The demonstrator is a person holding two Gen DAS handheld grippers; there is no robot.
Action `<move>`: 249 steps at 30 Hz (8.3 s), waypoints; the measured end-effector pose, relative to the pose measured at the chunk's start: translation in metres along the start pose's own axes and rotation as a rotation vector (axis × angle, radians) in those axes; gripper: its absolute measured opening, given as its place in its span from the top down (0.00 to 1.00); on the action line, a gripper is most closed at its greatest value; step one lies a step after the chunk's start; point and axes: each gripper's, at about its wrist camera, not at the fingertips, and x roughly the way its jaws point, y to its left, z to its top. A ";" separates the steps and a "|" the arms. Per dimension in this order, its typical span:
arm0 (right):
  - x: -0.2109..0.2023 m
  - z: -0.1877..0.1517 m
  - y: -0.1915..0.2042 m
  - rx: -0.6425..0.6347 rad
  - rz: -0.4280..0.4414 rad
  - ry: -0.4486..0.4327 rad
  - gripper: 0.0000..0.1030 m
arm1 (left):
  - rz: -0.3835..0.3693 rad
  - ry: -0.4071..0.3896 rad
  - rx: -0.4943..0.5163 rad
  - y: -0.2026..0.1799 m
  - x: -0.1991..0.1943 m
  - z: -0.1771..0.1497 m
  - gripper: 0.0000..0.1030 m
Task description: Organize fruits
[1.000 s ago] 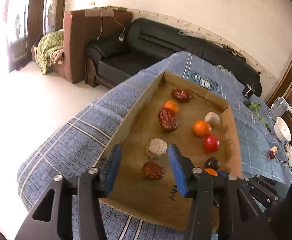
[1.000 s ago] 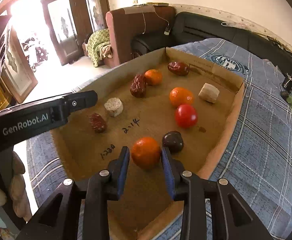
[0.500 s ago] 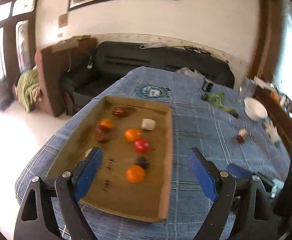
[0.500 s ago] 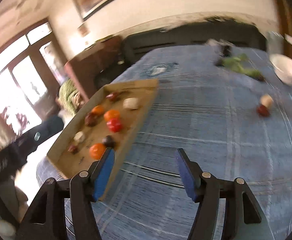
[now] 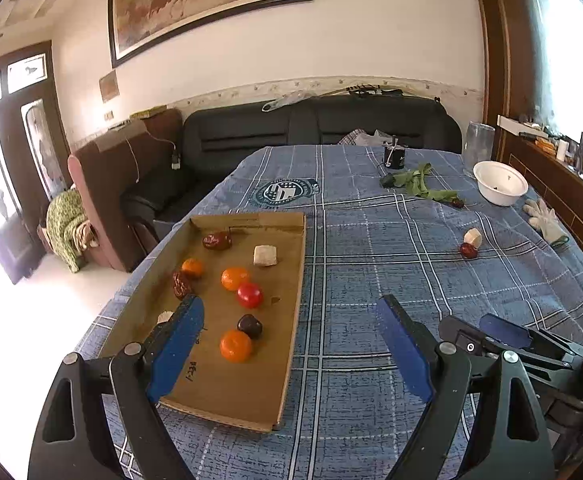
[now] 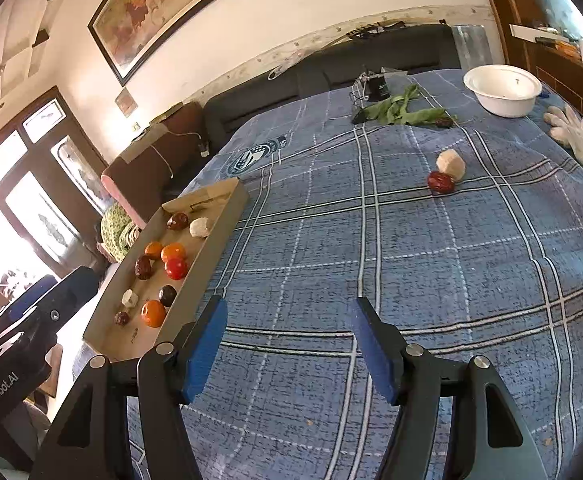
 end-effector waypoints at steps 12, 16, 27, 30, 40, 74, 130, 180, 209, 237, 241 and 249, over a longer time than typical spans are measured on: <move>-0.003 -0.003 -0.016 0.027 -0.007 -0.008 0.31 | 0.020 0.002 0.054 -0.018 0.003 -0.002 0.15; 0.000 -0.003 -0.018 0.031 -0.012 0.003 0.31 | 0.021 0.014 0.061 -0.020 0.008 -0.003 0.15; -0.016 0.006 -0.050 0.005 -0.114 -0.010 0.30 | -0.052 0.080 0.045 -0.020 0.032 -0.005 0.15; -0.024 0.018 -0.076 0.001 -0.205 -0.007 0.30 | -0.088 0.113 0.032 -0.023 0.044 -0.007 0.15; 0.022 0.087 -0.131 -0.002 -0.337 0.030 0.35 | -0.154 0.169 0.041 -0.037 0.068 -0.014 0.15; 0.031 0.108 -0.194 0.178 -0.284 0.012 0.68 | -0.503 0.281 0.188 -0.218 0.208 0.051 0.35; 0.058 0.032 0.068 -0.293 0.079 0.136 0.67 | -0.056 0.214 -0.322 0.143 0.086 -0.061 0.70; 0.021 -0.018 0.069 -0.253 -0.018 0.044 0.19 | 0.151 0.027 -0.116 0.070 0.014 -0.027 0.09; 0.022 -0.027 0.042 -0.228 -0.081 0.059 0.13 | 0.060 0.118 -0.077 0.032 0.038 -0.034 0.09; -0.003 -0.034 0.065 -0.327 -0.136 -0.028 0.09 | 0.234 -0.311 -0.164 0.047 -0.062 -0.034 0.00; -0.011 -0.029 0.077 -0.362 -0.123 -0.049 0.09 | 0.237 -0.308 -0.157 0.045 -0.068 -0.033 0.00; -0.012 -0.028 0.091 -0.410 -0.124 -0.046 0.09 | 0.170 -0.169 -0.166 0.049 -0.047 -0.033 0.00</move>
